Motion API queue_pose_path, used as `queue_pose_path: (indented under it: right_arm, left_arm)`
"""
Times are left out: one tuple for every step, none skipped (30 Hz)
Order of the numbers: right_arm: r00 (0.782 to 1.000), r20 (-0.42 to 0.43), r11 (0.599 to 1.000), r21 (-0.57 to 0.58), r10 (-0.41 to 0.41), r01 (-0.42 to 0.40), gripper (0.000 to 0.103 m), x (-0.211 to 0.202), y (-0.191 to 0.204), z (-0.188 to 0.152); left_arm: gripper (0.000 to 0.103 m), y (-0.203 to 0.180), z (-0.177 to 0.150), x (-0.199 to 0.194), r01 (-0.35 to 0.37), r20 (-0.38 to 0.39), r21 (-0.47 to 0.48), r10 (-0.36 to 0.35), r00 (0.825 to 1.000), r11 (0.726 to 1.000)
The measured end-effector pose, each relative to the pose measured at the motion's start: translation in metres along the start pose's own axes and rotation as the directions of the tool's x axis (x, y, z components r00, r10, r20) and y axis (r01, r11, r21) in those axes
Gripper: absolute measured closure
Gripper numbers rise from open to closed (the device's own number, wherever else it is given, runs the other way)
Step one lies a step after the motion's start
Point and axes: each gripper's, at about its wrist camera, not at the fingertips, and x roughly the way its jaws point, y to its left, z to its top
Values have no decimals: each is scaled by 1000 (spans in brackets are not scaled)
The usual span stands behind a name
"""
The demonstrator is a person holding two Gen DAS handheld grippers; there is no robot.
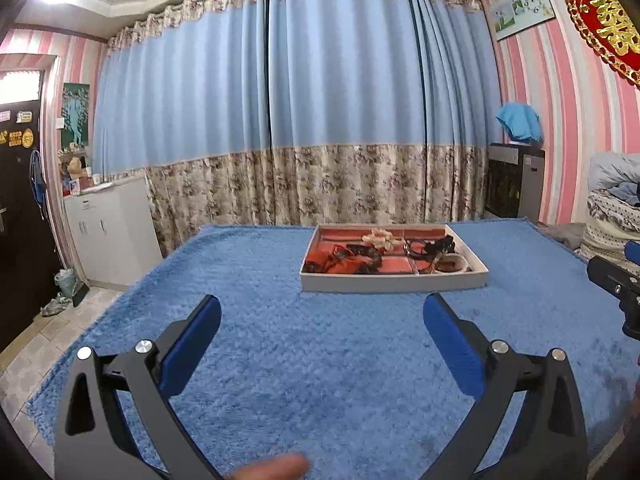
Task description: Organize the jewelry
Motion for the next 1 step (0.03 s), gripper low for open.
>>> queue_pose_path:
  right_arm:
    - [1000,-5,1000,0,4,-4,5,1,1,-1]
  left_arm:
    - [4,1,-1,1,5,-4,-9,-5,1000,1000]
